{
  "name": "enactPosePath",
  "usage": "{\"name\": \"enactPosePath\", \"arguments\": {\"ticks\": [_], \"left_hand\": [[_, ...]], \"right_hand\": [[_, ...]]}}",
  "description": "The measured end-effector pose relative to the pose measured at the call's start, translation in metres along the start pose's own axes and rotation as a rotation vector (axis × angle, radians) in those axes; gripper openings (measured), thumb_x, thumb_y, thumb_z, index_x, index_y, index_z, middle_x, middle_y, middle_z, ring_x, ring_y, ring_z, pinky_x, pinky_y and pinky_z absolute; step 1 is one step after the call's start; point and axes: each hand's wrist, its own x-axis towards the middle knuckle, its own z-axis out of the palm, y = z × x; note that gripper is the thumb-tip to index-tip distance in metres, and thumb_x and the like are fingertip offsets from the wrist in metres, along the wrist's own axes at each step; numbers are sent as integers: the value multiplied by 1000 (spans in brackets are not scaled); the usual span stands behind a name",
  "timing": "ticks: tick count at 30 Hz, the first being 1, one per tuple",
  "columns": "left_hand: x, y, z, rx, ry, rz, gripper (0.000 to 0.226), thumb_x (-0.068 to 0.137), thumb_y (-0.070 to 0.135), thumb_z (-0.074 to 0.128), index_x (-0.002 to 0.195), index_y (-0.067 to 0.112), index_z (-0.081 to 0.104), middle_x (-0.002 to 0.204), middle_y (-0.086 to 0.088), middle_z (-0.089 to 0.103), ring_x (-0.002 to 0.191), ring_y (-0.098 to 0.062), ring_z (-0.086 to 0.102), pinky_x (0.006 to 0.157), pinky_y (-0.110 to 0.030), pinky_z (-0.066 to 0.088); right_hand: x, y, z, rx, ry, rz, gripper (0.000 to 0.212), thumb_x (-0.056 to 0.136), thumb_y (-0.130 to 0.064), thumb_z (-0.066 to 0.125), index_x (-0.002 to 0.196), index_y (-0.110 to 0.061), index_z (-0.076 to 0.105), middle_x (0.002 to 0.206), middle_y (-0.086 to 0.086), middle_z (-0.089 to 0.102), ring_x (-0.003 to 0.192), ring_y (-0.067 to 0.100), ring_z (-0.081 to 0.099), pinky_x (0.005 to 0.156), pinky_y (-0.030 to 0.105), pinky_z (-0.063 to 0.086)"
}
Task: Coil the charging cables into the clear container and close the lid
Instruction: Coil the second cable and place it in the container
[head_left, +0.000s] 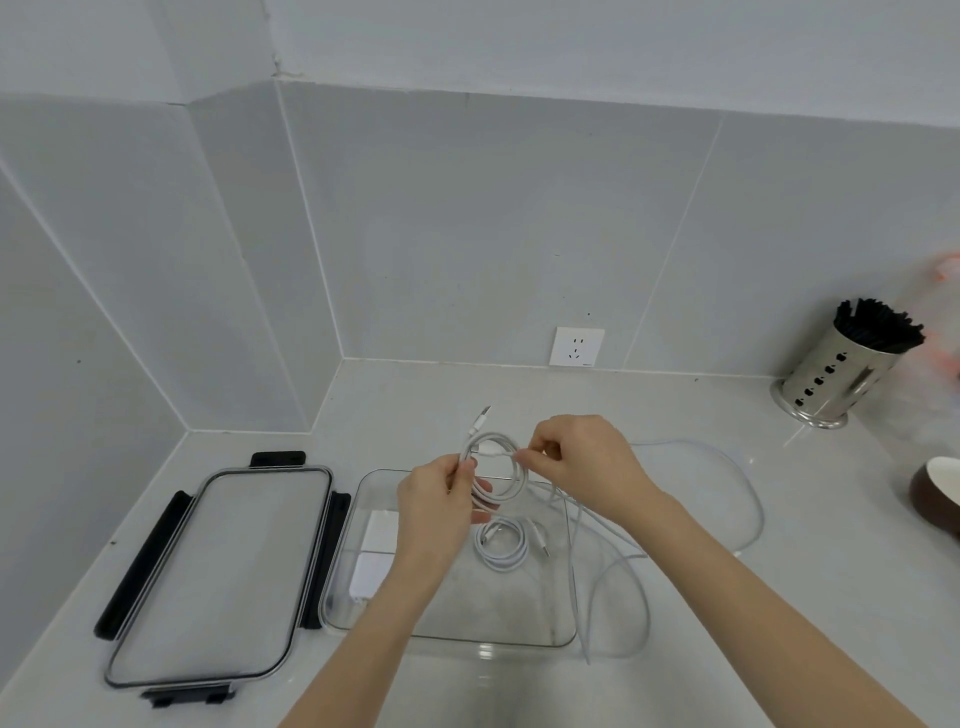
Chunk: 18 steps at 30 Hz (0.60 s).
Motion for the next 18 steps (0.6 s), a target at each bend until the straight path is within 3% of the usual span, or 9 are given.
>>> {"name": "enactPosePath", "arguments": {"ticks": [5,11,13,15,18], "left_hand": [[-2,0,3,24,50,25,24,95,12,46,81,3,63,75,-15,68,61,-22,70,57,-35,60],[-4,1,6,64,-6,64,25,94,13,47,85,-1,65,76,-14,70,65,-25,70,62,-38,60],[-3,1,7,68,-30,76,25,94,14,48,89,-3,66,76,-15,71,65,-27,71,63,-40,60],[-4,1,8,59,-56,83,25,94,15,49,91,-3,67,77,-19,70,66,-29,70,64,-42,60],[-6,2,11,51,-98,83,23,93,13,49,89,-2,67,74,-22,67,64,-26,68,62,-39,60]], "right_hand": [[0,-10,-5,-278,-73,-107,29,93,-33,45,88,-8,61,90,7,65,83,28,59,62,29,33],[4,-12,-1,-391,-44,-97,33,97,-34,38,95,-6,56,95,10,64,88,31,59,61,31,32],[4,-7,5,-318,-10,-59,34,97,-38,37,107,-9,50,93,8,65,88,30,59,62,31,36],[3,-1,13,-154,-80,-48,29,97,-33,38,116,-12,44,92,8,68,86,29,61,64,34,41],[4,7,20,362,-232,48,13,95,-16,41,96,-18,54,81,5,69,74,18,64,69,29,48]]}}
